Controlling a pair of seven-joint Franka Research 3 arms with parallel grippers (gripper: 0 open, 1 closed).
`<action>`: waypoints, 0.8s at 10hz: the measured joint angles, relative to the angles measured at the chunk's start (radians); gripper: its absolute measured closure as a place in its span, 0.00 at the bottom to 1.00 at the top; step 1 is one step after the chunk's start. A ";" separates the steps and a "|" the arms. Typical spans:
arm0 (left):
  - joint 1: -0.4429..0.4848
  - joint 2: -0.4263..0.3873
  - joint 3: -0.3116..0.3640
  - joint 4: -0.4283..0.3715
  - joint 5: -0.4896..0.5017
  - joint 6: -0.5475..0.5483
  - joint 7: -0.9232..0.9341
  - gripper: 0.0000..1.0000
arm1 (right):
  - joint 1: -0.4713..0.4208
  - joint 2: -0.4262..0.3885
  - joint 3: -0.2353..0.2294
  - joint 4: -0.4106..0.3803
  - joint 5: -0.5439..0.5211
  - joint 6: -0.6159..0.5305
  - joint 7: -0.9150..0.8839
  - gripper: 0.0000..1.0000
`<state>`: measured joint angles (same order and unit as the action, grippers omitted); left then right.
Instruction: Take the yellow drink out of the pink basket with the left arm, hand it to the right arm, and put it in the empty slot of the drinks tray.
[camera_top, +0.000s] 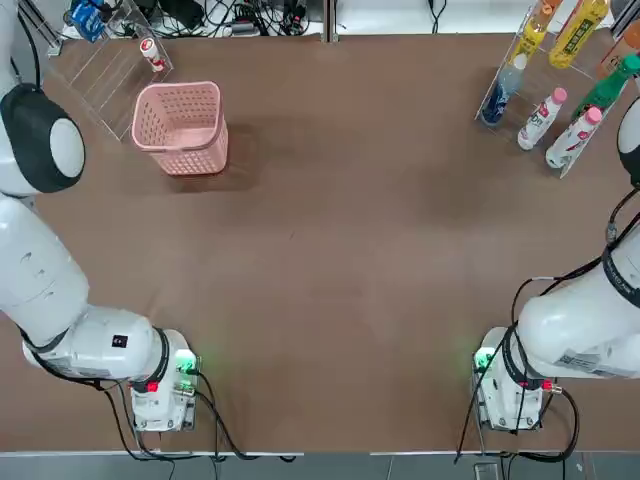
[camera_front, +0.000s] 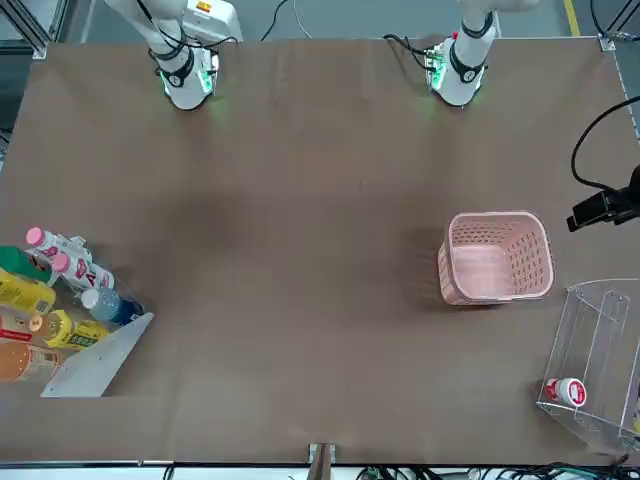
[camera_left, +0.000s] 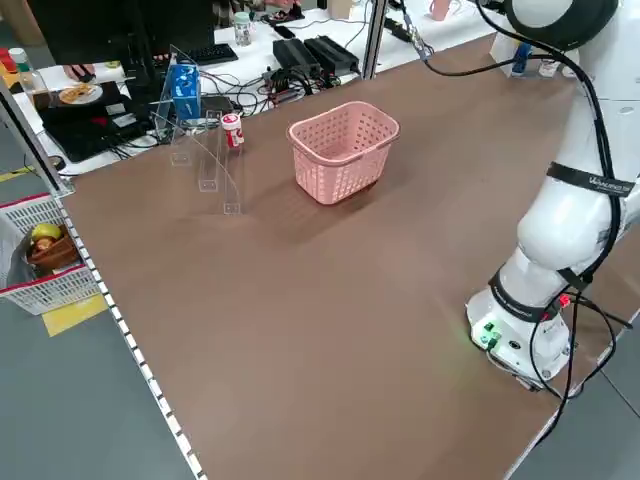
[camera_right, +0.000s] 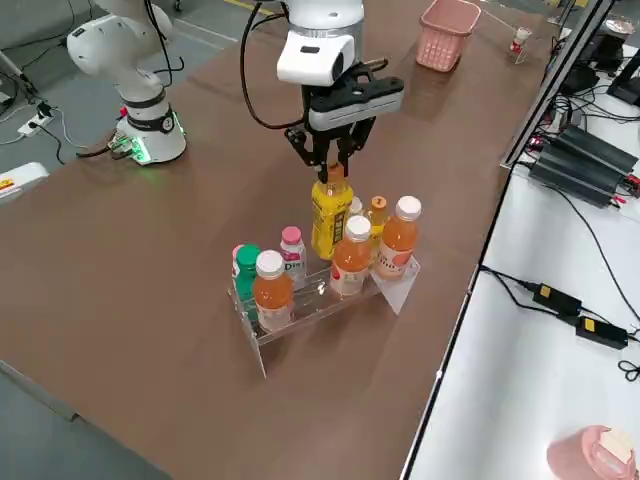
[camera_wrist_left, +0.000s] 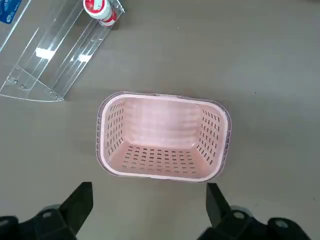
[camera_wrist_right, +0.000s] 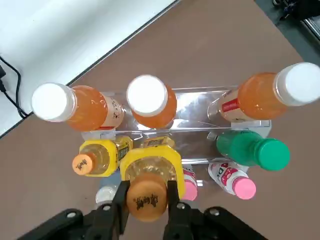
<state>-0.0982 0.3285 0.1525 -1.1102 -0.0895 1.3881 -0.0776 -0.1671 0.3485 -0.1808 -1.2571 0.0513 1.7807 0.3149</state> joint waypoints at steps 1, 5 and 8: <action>0.000 0.000 0.000 0.000 0.000 0.000 0.000 0.00 | -0.002 0.002 -0.001 -0.002 0.000 0.002 0.000 0.66; 0.000 0.000 0.000 0.000 0.000 0.000 0.000 0.00 | -0.004 0.007 -0.002 -0.040 -0.001 0.030 0.000 0.66; 0.000 0.000 0.000 0.000 0.000 0.000 0.000 0.00 | -0.021 0.024 -0.005 -0.059 -0.001 0.062 -0.001 0.66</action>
<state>-0.0978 0.3285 0.1527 -1.1102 -0.0896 1.3881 -0.0776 -0.1879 0.3726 -0.1857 -1.3165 0.0501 1.8428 0.3140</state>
